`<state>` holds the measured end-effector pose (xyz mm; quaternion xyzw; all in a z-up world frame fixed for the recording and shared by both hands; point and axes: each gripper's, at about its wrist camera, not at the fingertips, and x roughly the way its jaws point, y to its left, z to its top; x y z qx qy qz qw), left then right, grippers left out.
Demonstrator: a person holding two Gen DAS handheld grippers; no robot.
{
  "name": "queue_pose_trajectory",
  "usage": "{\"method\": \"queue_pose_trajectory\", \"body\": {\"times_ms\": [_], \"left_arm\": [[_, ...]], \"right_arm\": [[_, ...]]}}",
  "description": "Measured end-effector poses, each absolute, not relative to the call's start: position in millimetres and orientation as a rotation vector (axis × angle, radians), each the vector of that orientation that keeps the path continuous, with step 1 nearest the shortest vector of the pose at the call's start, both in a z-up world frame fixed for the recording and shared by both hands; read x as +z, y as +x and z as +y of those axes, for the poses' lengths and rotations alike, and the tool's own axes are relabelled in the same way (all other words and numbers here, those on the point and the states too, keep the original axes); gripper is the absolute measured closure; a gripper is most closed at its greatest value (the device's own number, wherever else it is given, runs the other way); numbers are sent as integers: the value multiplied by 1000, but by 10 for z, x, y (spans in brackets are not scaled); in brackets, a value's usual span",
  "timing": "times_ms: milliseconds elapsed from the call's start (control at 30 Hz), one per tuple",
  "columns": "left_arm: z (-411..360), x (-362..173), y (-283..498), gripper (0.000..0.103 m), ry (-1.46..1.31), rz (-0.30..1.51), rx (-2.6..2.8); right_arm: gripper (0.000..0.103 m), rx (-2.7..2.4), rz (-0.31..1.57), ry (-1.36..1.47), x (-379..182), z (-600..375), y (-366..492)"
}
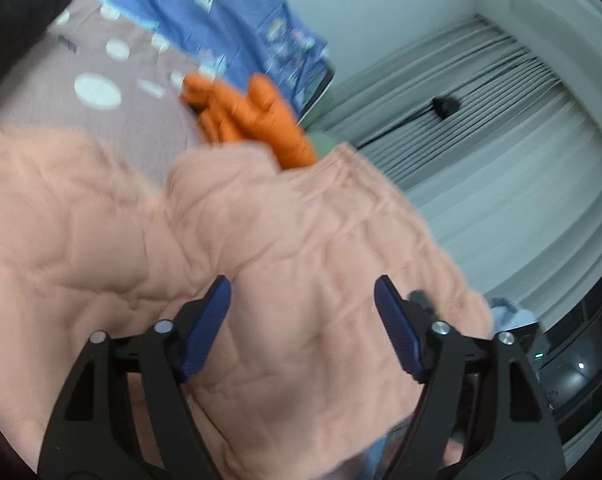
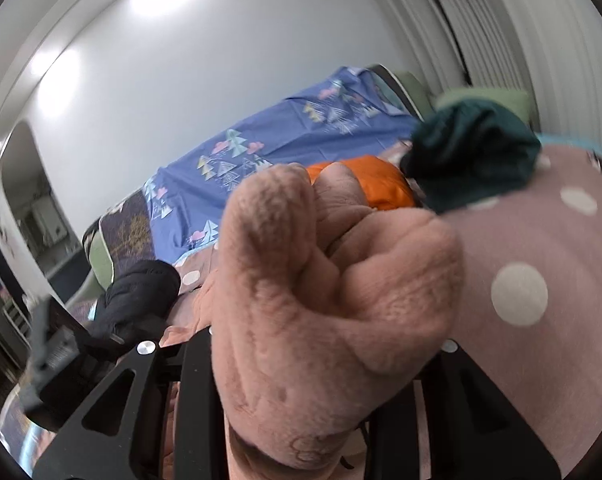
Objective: Fold large clothes
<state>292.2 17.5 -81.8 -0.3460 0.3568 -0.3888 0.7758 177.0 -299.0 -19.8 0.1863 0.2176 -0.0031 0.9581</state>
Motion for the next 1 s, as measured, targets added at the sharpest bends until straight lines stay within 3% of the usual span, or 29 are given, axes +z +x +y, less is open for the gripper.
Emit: {"method": "queue_pose_trajectory", "body": {"times_ms": [233,533,1000], "left_arm": [[658,-349,2647,19,-748,657,-832],[1156,-162,2424,19,-770,599,-804],[1859,113,2190,17,-759,542,-723]], "right_arm": [[73,-4,420,163,-48,-2557,1705],[73,126,401,-87,-1,-1829,1676],[72,386,472,-351,-523,-607,1570]]}}
